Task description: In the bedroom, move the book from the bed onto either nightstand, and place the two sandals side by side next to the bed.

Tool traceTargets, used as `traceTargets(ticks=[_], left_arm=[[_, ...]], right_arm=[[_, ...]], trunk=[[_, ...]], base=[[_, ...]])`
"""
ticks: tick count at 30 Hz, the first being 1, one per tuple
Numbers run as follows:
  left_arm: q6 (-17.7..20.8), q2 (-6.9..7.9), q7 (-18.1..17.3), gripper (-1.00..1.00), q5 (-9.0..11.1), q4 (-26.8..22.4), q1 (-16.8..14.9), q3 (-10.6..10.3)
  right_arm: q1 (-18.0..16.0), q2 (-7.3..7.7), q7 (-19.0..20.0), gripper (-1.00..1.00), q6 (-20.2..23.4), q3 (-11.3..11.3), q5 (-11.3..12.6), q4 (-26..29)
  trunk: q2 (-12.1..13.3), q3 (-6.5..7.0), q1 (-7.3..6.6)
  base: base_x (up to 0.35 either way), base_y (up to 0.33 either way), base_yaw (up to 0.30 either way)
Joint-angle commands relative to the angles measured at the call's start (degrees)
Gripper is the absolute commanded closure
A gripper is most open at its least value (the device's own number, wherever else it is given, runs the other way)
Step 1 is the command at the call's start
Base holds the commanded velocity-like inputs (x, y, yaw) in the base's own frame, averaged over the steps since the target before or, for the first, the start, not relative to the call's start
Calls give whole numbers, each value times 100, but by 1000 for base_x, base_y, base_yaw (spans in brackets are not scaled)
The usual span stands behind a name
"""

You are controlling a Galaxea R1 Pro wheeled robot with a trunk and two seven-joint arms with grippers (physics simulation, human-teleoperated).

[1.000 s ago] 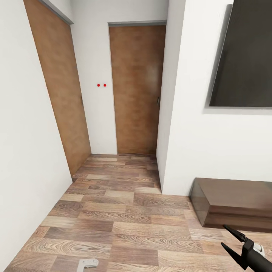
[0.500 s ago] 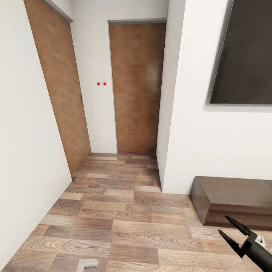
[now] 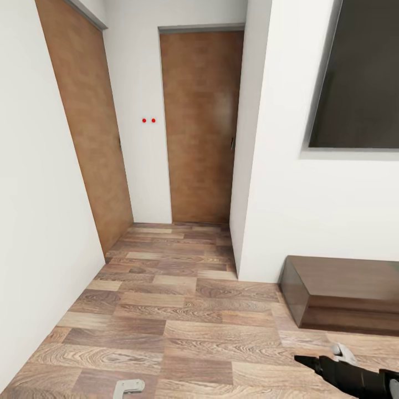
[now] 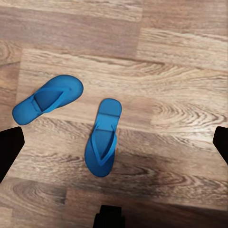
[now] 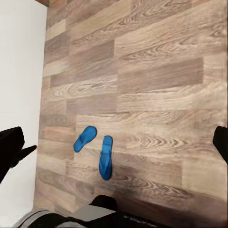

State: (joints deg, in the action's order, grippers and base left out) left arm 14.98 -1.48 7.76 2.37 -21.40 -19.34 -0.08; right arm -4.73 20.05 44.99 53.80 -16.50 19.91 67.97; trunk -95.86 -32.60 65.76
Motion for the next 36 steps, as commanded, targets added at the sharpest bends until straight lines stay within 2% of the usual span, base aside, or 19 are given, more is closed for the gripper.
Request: traceTargets(ticks=[1,2,4,6,7,9,11,12,13,15,17,22,26,27,29,30,31,34,36], left_arm=[[33,-1,23,-100,26,-14,0,-1],[34,-1,22,-100,26,-14,0,-1],[33,-2,23,-100,27,-14,0,-1],[32,-2,23,-100,25,-14,0,-1],[34,-2,23,-100,24,-14,0,-1],[36,-2,23,-100,25,-14,0,-1],[38,-2,23,-100,25,-14,0,-1],[40,-2,23,-100,26,-14,0,-1],[40,0,23,-100,26,-14,0,-1],[40,1,23,-100,27,-14,0,-1],[40,0,23,-100,22,-14,0,-1],[41,5,23,-100,26,-14,0,-1],[42,2,23,-100,27,-14,0,-1],[42,4,23,-100,25,-14,0,-1],[41,5,23,-100,23,-14,0,-1],[41,6,23,-100,24,-14,0,-1],[41,6,23,-100,23,-14,0,-1],[41,7,23,-100,20,-14,0,-1],[41,7,23,-100,19,-14,0,-1]], right_arm=[[-94,-12,0,-100,25,-4,-266,-12],[-229,-30,-33,-100,12,0,-617,-72],[-444,-44,-70,-100,-208,4,-1013,-438],[-540,-46,-81,-100,-462,5,-1112,-701],[-617,-46,-111,-100,-780,2,-1175,-944],[-667,-47,-213,-100,-1108,1,-1215,-1128],[-711,-50,-567,-100,-1515,-1,-1251,-1295],[-738,-58,-1398,-100,-1845,-2,-1271,-1399],[-745,-63,-1873,-100,-1962,1,-1269,-1428],[-749,-66,-2306,-100,-2079,5,-1263,-1446],[-755,-70,-2918,-100,-2470,12,-1249,-1475],[-757,-57,-3093,-100,-2805,21,-1218,-1732],[-757,-55,-2672,-100,-2840,23,-1104,-1890],[-757,-54,-2324,-100,-2840,23,-1046,-1926],[-757,-54,-1919,-100,-2840,24,-1006,-1949],[-757,-54,-1505,-100,-2837,24,-981,-1960],[-757,-54,-797,-100,-2761,24,-954,-1972],[-757,-54,-93,-100,-2420,24,-941,-1964],[-757,-54,211,-100,-2227,24,-934,-1956]], trunk=[[-45,-25,22],[-85,-43,44],[-165,-79,88],[-246,-115,132],[-286,-133,154],[-366,-169,198],[-446,-205,242],[-486,-223,264],[-526,-241,286],[-606,-277,330],[-687,-312,373],[-887,-402,483],[-1048,-474,571],[-1088,-492,593],[-1168,-528,637],[-1208,-546,659],[-1248,-564,681],[-1369,-618,747],[-1449,-654,791]], base=[[0,0,0],[0,0,0],[0,0,0],[0,0,0],[0,0,0],[0,0,0],[0,0,0],[0,0,0],[0,0,0],[0,0,0],[0,0,0],[0,0,0],[0,0,0],[0,0,0],[0,0,0],[0,0,0],[0,0,0],[0,0,0],[0,0,0]])
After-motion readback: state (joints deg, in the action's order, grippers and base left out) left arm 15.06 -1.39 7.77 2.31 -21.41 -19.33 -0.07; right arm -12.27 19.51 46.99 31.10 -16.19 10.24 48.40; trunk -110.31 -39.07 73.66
